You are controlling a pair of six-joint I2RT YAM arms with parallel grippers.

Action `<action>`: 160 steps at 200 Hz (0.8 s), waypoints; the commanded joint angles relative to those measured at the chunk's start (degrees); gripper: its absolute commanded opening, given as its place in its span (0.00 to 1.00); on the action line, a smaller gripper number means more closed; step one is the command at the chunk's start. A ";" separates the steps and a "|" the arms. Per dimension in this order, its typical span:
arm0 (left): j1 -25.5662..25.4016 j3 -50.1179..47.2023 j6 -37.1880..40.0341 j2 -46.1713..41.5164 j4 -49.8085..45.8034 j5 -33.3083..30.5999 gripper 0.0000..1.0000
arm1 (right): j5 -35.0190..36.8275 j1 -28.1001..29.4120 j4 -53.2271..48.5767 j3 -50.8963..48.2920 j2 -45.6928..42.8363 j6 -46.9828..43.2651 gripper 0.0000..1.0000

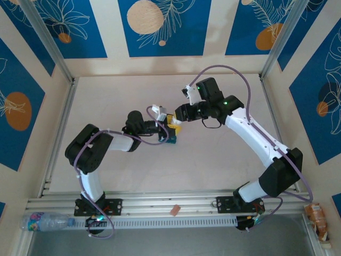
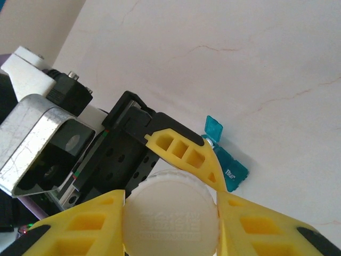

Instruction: Sort the pills into containers

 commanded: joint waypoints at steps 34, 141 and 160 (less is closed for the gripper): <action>0.54 1.17 -0.02 -1.21 5.42 -1.36 0.00 | 4.19 3.59 1.42 -5.41 -0.87 8.71 0.27; 0.54 1.66 3.41 -3.14 -0.39 1.62 0.00 | 0.59 5.19 -10.58 6.79 9.87 -1.90 0.28; 0.54 1.59 3.26 -3.24 0.15 1.18 0.00 | 0.74 5.31 -9.07 5.29 9.56 0.84 0.27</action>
